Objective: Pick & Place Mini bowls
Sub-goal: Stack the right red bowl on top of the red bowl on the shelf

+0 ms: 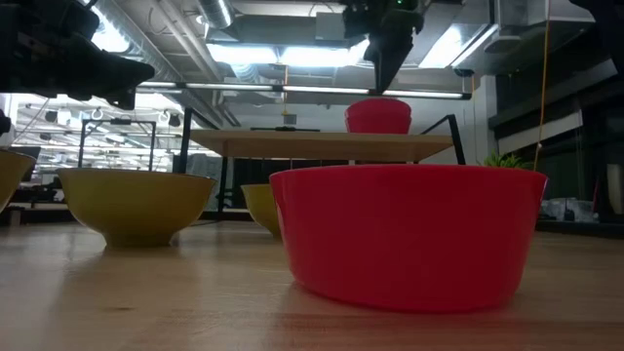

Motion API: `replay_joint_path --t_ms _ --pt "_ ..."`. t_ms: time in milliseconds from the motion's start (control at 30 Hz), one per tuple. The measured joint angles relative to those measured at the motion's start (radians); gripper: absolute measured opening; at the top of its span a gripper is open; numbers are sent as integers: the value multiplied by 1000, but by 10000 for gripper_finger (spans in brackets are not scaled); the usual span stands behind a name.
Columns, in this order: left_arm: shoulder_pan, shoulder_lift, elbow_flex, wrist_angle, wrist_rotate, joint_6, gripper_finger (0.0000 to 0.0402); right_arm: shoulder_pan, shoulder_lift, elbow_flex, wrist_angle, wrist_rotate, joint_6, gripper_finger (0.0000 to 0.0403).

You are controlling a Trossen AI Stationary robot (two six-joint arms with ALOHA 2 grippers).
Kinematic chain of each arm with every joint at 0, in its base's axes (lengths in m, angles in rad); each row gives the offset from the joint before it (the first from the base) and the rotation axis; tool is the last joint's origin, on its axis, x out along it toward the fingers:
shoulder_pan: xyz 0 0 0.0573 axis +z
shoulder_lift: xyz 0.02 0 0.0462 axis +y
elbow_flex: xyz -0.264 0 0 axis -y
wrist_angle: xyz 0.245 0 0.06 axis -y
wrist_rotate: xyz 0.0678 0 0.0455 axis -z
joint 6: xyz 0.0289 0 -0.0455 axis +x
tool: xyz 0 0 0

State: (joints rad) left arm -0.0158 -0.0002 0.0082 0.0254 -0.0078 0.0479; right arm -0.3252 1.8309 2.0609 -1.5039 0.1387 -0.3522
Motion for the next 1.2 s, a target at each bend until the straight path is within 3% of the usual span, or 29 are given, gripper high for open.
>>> replay_joint_path --t_ms 200,467,1200 --pt "0 0 0 0 0 0 11 0 0 13 -39 0 -21 123" --pt "0 0 0 0 0 0 11 0 0 10 -39 0 -25 9" --pt "0 0 0 0 0 0 9 -19 9 -58 25 -2 -36 3"
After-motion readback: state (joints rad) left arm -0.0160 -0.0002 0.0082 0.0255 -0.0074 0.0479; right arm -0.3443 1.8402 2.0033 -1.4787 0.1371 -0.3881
